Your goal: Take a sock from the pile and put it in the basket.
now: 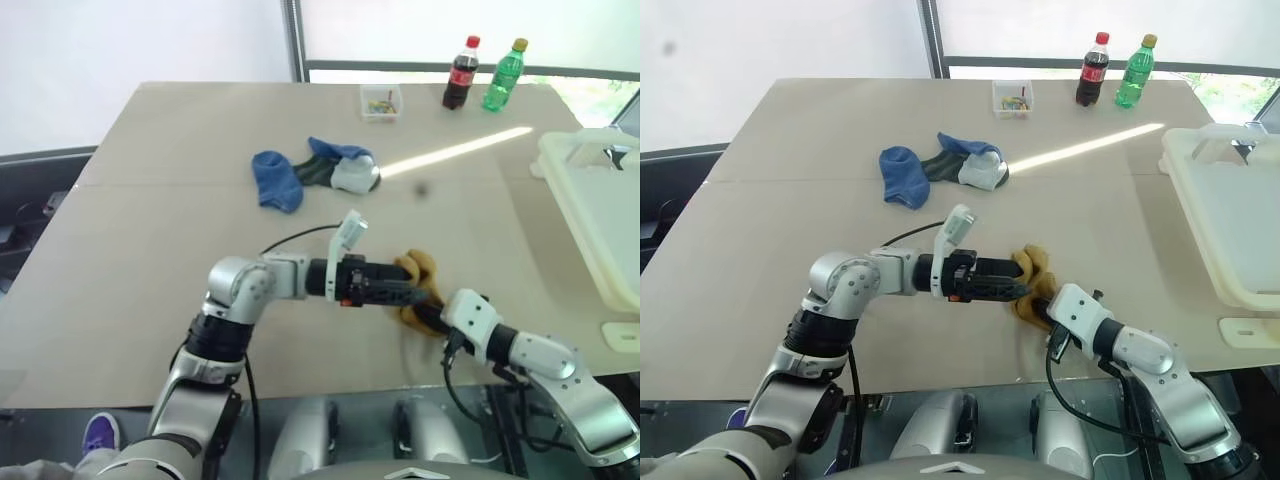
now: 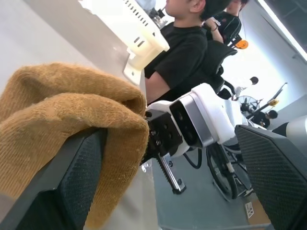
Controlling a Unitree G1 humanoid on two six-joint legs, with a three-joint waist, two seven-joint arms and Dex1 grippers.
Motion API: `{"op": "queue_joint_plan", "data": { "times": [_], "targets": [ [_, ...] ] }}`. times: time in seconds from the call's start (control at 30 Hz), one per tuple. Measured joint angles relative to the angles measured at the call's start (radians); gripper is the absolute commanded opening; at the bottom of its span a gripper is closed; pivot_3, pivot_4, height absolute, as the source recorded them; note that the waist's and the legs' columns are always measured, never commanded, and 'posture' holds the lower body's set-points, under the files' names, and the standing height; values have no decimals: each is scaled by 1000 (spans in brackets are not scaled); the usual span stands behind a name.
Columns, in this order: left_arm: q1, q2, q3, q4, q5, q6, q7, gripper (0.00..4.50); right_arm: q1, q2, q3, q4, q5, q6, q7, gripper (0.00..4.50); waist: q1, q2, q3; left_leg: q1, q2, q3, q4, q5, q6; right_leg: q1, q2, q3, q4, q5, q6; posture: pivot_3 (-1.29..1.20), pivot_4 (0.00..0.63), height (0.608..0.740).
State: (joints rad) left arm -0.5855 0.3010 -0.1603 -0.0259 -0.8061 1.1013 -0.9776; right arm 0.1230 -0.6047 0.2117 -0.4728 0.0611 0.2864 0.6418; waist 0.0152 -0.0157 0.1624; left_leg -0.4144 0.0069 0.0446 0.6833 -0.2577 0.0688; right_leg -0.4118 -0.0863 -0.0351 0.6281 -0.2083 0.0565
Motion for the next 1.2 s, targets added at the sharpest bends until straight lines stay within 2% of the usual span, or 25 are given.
{"op": "queue_joint_plan", "data": {
  "times": [0.33, 0.6, 0.97, 1.2],
  "targets": [
    [-2, -78, -1, 89, 22, -81, -7, 4500, 0, -18, 35, -7, -90, -33, -14, 61, 0, 0, 0, 0, 0, 0, 0, 0, 0, 0, 0, 0, 0, 0, 0, 0, 150, 732],
    [-10, -148, 1, 142, 18, -72, -17, 4500, -18, -45, 50, 4, -131, -65, -1, 61, 0, -2, -2, 0, 0, 0, 0, 0, 1, 1, 0, 0, 0, 0, 0, 0, 150, 732],
    [7, -72, -34, 155, 14, 4, -112, 4500, -23, -103, 45, -13, -146, -73, 20, 61, 4, -2, -2, 0, 0, -1, 1, -1, 1, 1, 0, -1, 0, 0, 0, 0, 150, 732],
    [6, -102, -51, 201, 48, -37, -130, 4500, -25, -196, 14, -88, -148, -8, 94, 61, 6, -2, -2, -1, -1, -1, 1, -1, 2, 0, -1, -2, -1, 0, 0, 0, 150, 732]
  ]
}}
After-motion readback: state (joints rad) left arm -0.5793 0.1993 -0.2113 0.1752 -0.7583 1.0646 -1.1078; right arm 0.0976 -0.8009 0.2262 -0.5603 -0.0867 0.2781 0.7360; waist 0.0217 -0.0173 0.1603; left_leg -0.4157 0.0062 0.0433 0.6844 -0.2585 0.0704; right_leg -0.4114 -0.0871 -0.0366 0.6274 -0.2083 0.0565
